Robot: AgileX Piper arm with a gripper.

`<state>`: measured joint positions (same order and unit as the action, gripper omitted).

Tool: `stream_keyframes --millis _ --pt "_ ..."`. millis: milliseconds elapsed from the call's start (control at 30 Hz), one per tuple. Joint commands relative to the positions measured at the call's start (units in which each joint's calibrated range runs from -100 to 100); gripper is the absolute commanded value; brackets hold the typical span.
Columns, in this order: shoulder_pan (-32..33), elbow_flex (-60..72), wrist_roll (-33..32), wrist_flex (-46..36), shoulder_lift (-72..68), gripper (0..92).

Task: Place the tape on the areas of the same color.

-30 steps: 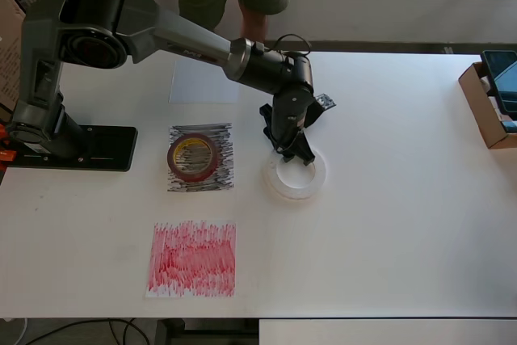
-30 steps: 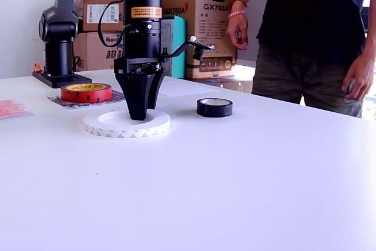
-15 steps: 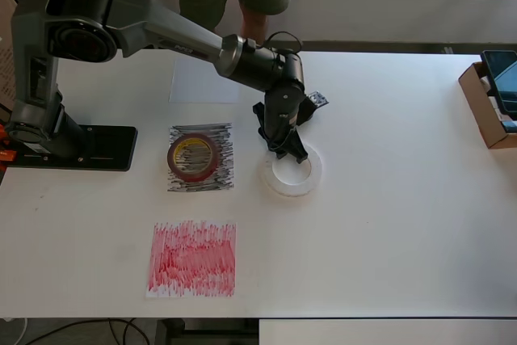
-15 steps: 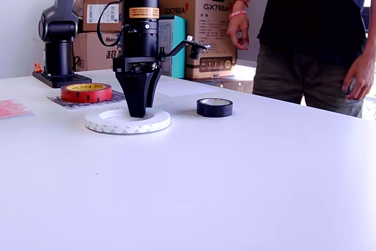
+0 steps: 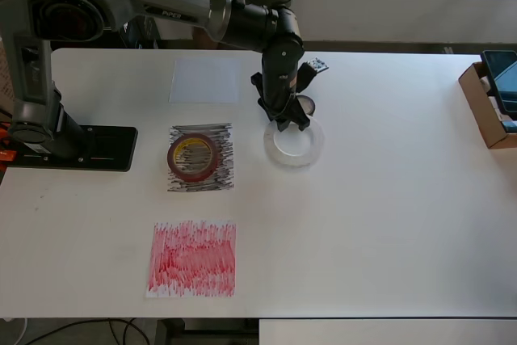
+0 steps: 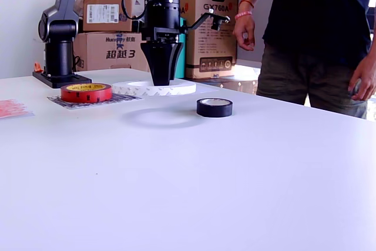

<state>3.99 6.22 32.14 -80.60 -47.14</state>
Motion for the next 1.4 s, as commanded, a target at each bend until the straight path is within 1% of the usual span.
stream_keyframes --millis 0,200,400,567,733,800,933,1033,1167,1367 --pt "1.47 0.27 -1.86 1.89 2.43 6.9" --pt "5.18 0.18 -2.35 1.89 4.11 7.0" --pt "10.79 -1.36 -3.08 1.81 6.64 7.0" --pt "15.68 -7.0 -4.23 1.81 9.07 7.0" --pt "19.07 -15.72 -4.64 2.74 13.47 7.0" --pt "20.1 -19.45 -4.64 4.61 15.34 7.0" --pt "20.73 -28.08 -4.31 13.6 18.89 7.1" --pt "20.73 -32.89 -3.98 17.25 21.33 7.3" --pt "20.97 -36.35 -3.82 18.1 22.64 7.3" --pt "22.78 -37.89 -3.82 18.1 22.73 7.3"
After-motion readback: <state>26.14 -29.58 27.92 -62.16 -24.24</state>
